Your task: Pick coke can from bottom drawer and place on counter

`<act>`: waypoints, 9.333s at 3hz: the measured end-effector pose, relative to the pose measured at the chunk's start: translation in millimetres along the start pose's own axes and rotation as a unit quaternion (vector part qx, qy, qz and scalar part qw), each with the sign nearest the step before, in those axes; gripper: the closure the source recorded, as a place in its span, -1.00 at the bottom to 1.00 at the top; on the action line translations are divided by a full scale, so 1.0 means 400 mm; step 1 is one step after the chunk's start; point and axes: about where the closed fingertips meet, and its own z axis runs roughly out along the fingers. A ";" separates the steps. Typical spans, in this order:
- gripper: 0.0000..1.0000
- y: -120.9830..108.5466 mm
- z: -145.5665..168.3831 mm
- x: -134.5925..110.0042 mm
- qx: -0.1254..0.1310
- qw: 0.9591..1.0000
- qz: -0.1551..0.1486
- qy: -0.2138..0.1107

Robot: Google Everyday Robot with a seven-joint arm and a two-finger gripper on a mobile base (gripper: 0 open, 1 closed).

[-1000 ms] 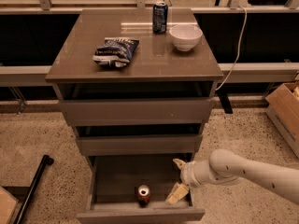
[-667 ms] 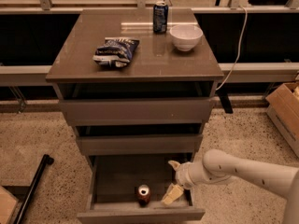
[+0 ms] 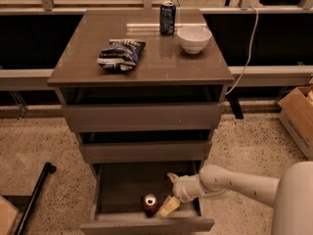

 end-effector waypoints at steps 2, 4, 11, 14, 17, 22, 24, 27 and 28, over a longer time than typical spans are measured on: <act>-1.00 -0.039 0.189 0.070 -0.020 0.998 0.020 -0.061; -1.00 -0.088 0.341 0.112 -0.039 0.993 0.047 -0.101; 0.92 -0.087 0.406 0.132 -0.062 0.989 0.069 -0.114; -0.62 -0.087 0.406 0.132 -0.062 0.989 0.069 -0.114; -0.46 -0.072 0.395 0.127 -0.059 0.992 0.070 -0.090; 1.00 0.119 -0.164 -0.365 0.081 0.982 -0.068 -0.157; 1.00 0.185 -0.181 -0.395 0.075 0.983 -0.101 -0.135; 1.00 0.294 -0.374 -0.541 -0.075 0.974 -0.157 -0.145; 1.00 0.306 -0.481 -0.632 -0.080 0.969 -0.187 -0.139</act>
Offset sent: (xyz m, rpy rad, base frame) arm 0.0339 0.0444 -0.1231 0.2108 0.0366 -0.0378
